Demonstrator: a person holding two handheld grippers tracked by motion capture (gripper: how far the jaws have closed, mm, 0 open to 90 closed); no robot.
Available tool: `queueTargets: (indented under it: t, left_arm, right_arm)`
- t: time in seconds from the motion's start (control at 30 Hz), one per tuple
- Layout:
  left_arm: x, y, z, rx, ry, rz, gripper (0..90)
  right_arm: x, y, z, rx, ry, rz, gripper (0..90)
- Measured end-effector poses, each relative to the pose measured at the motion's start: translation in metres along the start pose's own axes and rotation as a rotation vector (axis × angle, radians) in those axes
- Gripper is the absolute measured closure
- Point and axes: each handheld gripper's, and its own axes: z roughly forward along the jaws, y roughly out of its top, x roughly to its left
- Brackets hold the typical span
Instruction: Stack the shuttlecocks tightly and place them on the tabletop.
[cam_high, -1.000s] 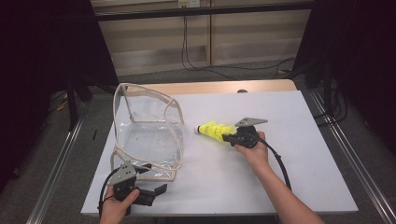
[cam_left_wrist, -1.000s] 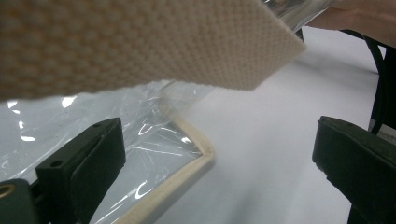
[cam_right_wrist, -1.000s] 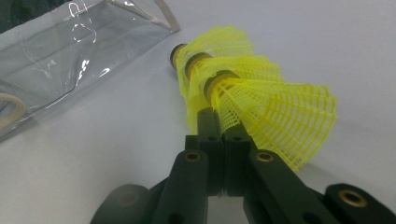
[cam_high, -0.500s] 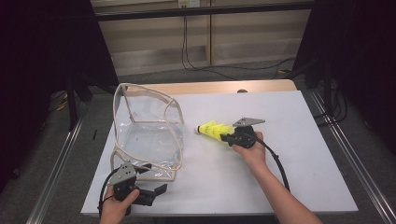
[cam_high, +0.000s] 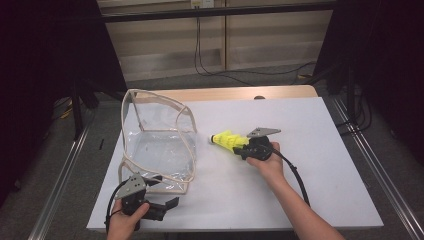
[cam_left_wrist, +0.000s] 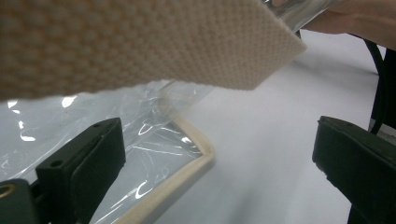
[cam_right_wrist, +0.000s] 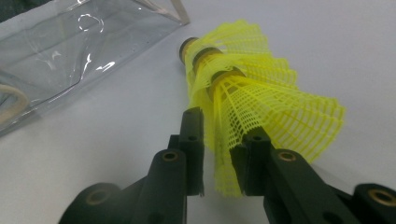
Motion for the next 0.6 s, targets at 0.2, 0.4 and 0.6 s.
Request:
queueTargets:
  t: [0.2,0.4,0.6]
  left_arm:
    - [0.0,0.0,0.0,0.0,0.0,-0.001,2.6]
    - [0.0,0.0,0.0,0.004,0.0,0.001,2.6]
    - [-0.001,0.0,0.0,0.004,0.0,0.0,2.6]
  right_arm:
    - [0.005,-0.001,-0.002,0.009,0.017,-0.022,70.6]
    - [0.006,-0.002,-0.007,0.004,0.029,-0.024,66.9]
    - [0.011,-0.005,-0.012,0.027,0.034,-0.017,68.1]
